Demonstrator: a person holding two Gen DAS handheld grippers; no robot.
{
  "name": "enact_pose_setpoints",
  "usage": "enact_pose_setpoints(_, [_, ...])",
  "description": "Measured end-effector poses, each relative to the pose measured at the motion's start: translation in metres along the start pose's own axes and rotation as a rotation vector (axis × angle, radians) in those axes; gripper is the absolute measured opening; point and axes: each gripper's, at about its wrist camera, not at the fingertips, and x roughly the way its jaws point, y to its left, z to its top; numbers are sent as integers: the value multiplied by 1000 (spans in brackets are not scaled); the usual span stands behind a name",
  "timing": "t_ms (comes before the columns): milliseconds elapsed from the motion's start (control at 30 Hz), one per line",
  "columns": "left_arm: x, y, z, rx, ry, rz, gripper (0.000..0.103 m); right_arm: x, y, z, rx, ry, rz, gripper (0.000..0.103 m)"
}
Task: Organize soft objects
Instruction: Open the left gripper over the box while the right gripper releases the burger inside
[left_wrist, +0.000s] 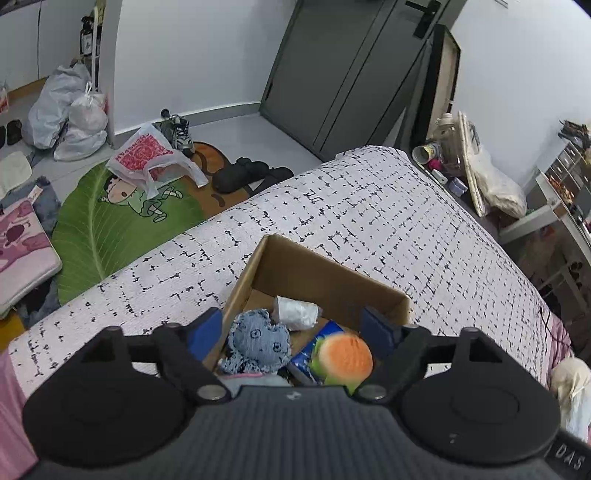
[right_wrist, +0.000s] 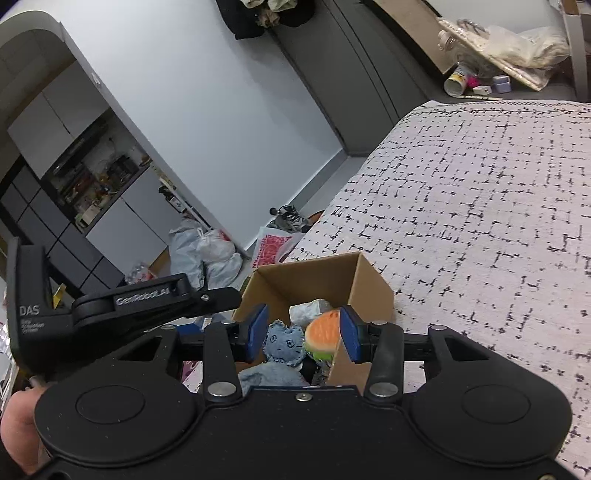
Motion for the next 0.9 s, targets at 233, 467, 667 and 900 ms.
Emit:
enact_pose_setpoints(233, [-18,-19,-8,64,-9,17,90,-23,-1,4,12,-26,-27,55])
enact_pose_setpoints(467, [-40,-34,-18,96,-13,40,92,-49,-7,6,10,-35,-39,70])
enact_pose_setpoints(667, [-58,-50,-28,105,-24,56,99,-74,-14,7,2,-64,-64,94])
enact_pose_setpoints(900, [-81,-73,-37,128,-66,39,102,-103,-29,8,26,-93,-104,103])
